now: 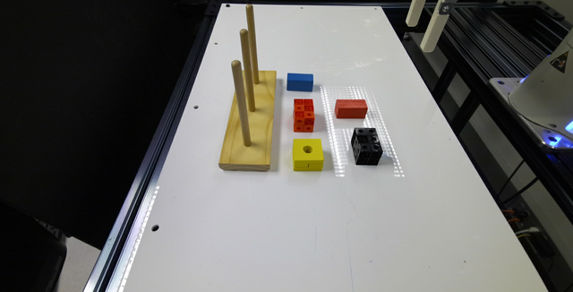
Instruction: Pick up narrow blue stick.
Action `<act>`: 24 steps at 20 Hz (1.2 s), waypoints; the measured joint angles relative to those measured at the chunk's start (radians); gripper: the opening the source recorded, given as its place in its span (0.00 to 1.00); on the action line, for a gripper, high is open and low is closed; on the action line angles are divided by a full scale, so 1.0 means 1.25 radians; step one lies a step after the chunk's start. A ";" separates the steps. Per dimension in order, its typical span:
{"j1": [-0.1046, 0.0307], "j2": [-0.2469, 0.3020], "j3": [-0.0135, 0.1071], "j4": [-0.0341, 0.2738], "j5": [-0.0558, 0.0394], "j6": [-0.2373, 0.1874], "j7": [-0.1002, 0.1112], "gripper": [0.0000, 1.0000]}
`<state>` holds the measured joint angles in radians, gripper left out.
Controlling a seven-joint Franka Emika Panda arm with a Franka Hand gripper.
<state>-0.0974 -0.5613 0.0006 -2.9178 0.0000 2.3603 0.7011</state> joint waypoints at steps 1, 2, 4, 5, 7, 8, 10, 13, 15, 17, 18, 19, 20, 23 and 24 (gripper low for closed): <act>0.000 0.000 0.000 0.000 0.0000 0.000 0.000 1.00; 0.000 0.000 0.000 0.000 0.0000 0.000 0.000 1.00; -0.001 0.000 0.000 0.000 0.0000 0.000 0.000 1.00; -0.001 0.000 0.000 0.000 0.0000 0.000 0.000 1.00; -0.005 -0.001 0.000 0.000 -0.0003 0.000 -0.002 1.00; -0.007 -0.001 0.000 0.001 -0.0004 0.000 -0.003 1.00; -0.011 -0.002 0.000 0.004 -0.0004 0.000 -0.006 1.00; -0.015 -0.003 0.000 0.007 -0.0004 0.000 -0.010 1.00; -0.015 -0.003 0.000 0.007 -0.0004 0.000 -0.010 1.00; -0.014 -0.003 0.000 0.009 -0.0004 0.001 -0.010 1.00; -0.014 -0.003 0.000 0.011 -0.0004 0.001 -0.010 1.00; -0.014 -0.003 0.000 0.014 -0.0004 0.001 -0.010 1.00; -0.014 -0.002 0.000 0.015 -0.0004 0.001 -0.010 1.00; -0.014 -0.002 0.000 0.017 -0.0004 0.001 -0.010 1.00; -0.014 -0.002 0.000 0.019 -0.0004 0.002 -0.010 1.00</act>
<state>-0.1152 -0.5637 0.0012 -2.8941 -0.0005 2.3622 0.6887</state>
